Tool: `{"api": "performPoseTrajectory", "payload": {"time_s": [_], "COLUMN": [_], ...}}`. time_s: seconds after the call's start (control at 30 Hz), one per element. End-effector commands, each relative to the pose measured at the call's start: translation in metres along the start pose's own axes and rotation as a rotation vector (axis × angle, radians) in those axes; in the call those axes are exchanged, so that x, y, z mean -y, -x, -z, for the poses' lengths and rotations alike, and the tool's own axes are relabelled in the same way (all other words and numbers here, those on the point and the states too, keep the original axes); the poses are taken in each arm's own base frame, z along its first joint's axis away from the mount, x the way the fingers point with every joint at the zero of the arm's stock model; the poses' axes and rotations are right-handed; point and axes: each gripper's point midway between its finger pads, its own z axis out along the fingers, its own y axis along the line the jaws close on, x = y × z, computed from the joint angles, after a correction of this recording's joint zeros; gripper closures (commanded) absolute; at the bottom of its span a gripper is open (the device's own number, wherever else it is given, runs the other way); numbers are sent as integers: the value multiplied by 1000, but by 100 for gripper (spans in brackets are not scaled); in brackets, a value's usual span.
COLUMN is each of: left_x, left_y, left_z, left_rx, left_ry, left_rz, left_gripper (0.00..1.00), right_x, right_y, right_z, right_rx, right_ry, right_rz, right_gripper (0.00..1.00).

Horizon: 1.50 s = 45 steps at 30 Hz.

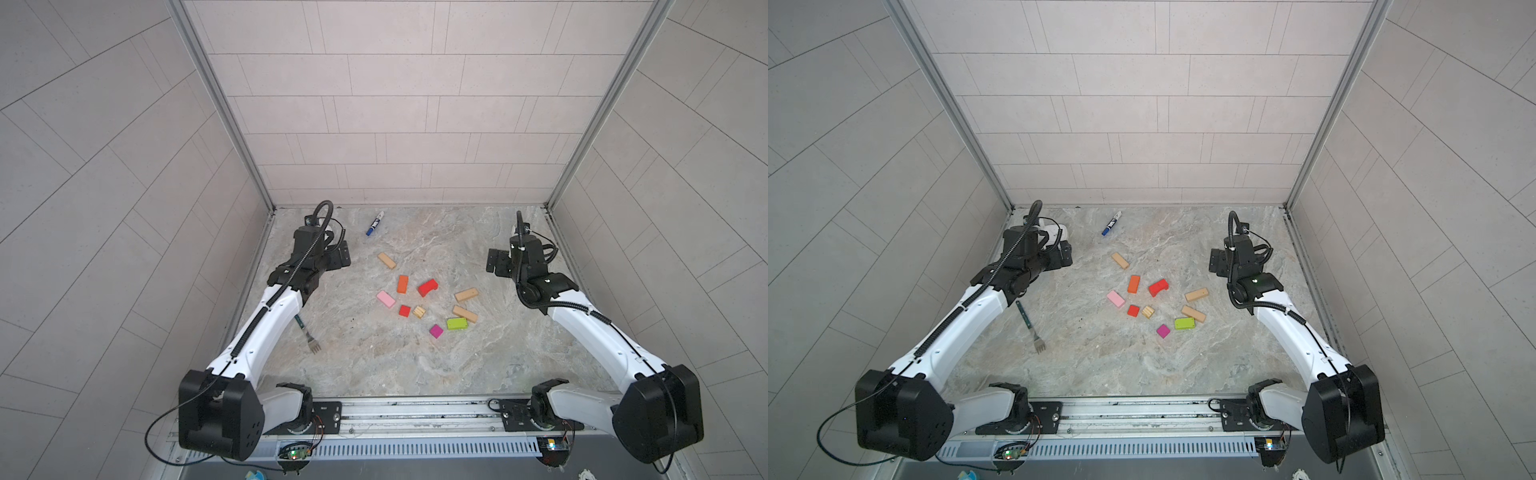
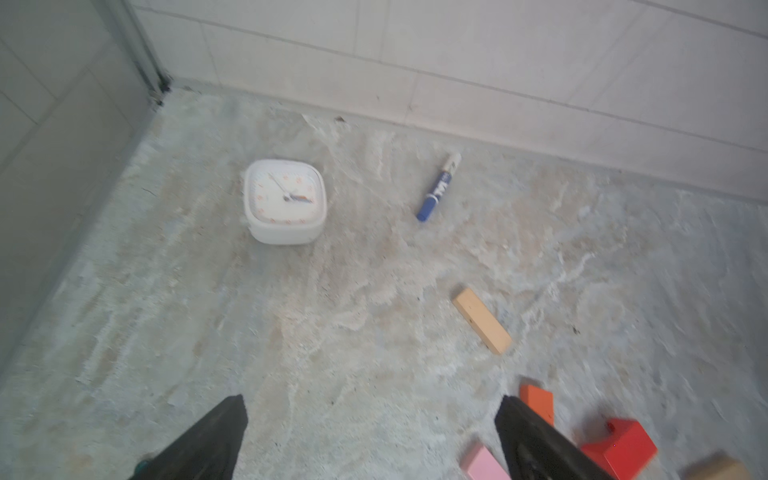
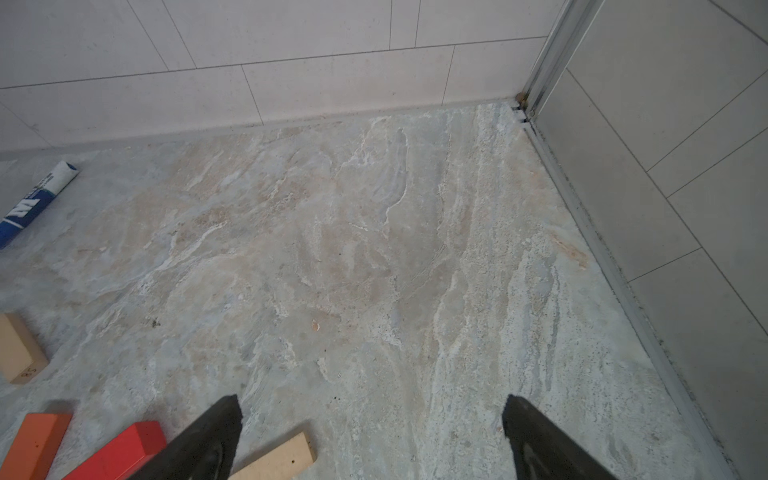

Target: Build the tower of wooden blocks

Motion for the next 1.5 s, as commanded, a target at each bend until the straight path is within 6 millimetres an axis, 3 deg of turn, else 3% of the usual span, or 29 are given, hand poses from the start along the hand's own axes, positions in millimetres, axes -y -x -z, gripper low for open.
{"api": "performPoseTrajectory", "payload": {"time_s": [0.0,0.27,0.5,0.6,0.73,0.87,1.13,1.47], "left_x": [29,55,63,62,65,72,71,88], "left_y": [-10,-32,-45,-46,-45,-43,-47,-44], "left_z": [10,21,22,20,21,27,34,36], "left_rx": [-96,-187,-219,-215,-218,-226,-200,-219], "left_ry": [-138,-279,-326,-317,-331,-366,-373,-461], "left_rz": [-7,-30,-31,-22,-20,-44,-34,20], "left_gripper": [0,0,0,0,0,0,0,1], "right_x": [-9,-44,-49,-55,-47,-59,-85,-91], "right_y": [-24,-62,-96,-101,-102,-113,-114,-141], "right_z": [3,-4,-29,-37,-46,-51,-51,-65], "right_rx": [-121,-288,-333,-338,-356,-413,-359,-460], "right_ry": [54,216,201,199,123,175,294,291], "right_rz": [-7,91,119,129,174,189,236,293], "right_gripper": [1,1,3,3,1,4,4,3]}}
